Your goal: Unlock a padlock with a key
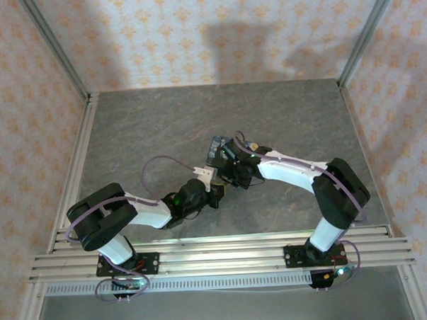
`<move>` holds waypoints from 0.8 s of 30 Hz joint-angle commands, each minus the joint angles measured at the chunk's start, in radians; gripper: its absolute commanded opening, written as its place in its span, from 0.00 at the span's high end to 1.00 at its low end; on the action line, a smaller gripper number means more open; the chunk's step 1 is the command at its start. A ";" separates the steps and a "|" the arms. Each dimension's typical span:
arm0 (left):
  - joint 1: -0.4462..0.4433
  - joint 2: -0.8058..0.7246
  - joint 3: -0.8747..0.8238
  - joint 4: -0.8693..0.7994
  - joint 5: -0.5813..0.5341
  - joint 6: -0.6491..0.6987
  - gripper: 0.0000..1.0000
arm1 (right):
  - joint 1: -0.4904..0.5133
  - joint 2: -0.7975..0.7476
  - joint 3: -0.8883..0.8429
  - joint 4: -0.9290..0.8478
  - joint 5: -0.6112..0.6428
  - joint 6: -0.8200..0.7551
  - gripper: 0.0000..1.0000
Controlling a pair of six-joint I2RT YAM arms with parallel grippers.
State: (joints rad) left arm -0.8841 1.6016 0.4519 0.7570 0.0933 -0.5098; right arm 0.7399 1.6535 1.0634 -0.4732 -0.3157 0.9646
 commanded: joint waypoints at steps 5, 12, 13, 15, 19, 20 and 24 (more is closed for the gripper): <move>-0.012 -0.015 0.021 -0.026 -0.035 0.027 1.00 | 0.001 0.004 0.027 -0.061 0.054 -0.050 1.00; -0.012 -0.080 -0.003 -0.078 -0.069 -0.003 0.65 | -0.018 -0.031 -0.041 0.004 0.045 -0.081 1.00; -0.012 -0.097 -0.011 -0.091 -0.080 -0.009 0.63 | -0.026 -0.036 -0.048 0.008 0.041 -0.098 1.00; -0.012 -0.135 -0.025 -0.124 -0.096 -0.018 0.61 | -0.042 -0.049 -0.058 0.000 0.043 -0.147 1.00; -0.005 -0.208 -0.035 -0.239 -0.140 -0.055 0.60 | -0.088 -0.086 -0.079 -0.011 0.027 -0.251 1.00; -0.001 -0.220 -0.044 -0.247 -0.146 -0.058 0.60 | -0.100 -0.094 -0.082 -0.017 0.023 -0.275 1.00; 0.023 -0.234 -0.066 -0.256 -0.152 -0.083 0.60 | -0.139 -0.112 -0.092 -0.017 -0.006 -0.343 1.00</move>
State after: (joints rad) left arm -0.8825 1.3796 0.4107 0.5678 -0.0086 -0.5579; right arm 0.6262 1.5780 0.9855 -0.4683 -0.3157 0.7216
